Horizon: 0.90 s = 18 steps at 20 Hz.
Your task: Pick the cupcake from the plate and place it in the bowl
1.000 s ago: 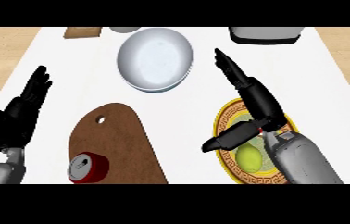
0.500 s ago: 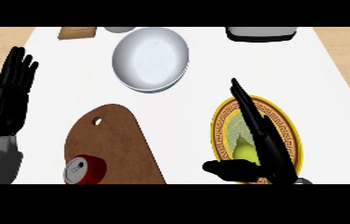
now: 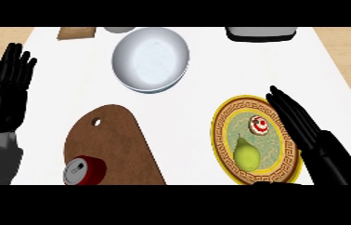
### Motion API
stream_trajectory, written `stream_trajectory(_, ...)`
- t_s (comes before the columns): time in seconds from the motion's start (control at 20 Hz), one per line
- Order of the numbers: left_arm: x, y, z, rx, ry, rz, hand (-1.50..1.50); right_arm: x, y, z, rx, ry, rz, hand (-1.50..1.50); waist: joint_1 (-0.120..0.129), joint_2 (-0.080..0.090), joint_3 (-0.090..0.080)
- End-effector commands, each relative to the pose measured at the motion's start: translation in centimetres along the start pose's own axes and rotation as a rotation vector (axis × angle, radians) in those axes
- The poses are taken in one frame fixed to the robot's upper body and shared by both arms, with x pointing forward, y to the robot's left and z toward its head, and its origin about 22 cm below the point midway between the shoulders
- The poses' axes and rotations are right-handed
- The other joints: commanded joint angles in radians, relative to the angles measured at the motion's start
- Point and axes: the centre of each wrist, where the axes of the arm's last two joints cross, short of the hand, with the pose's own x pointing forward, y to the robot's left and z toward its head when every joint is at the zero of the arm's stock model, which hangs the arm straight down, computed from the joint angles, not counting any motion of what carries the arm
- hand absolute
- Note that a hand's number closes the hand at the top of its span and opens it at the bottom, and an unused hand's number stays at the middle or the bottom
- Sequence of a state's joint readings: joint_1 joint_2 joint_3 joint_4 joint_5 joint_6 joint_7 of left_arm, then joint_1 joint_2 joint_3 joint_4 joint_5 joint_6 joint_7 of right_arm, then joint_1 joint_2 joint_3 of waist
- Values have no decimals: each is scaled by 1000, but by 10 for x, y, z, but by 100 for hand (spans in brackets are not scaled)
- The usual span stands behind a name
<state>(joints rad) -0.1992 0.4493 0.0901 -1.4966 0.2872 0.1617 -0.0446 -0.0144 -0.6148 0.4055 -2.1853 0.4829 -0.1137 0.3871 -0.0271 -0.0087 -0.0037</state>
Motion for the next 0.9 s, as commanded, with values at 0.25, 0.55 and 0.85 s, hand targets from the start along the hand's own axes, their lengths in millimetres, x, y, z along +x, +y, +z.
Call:
stream_trajectory(0.25,1,-19,-5,-13,-27,5,0,23,-48,8,378,208,273,-150,23,9,1)
stream_trajectory(0.55,-3,-25,0,-27,-23,15,0,14,-69,-1,466,289,286,-150,24,9,3)
stream_trajectory(0.85,-6,-4,-1,-44,-15,27,0,17,-52,-13,468,295,297,-150,28,9,3)
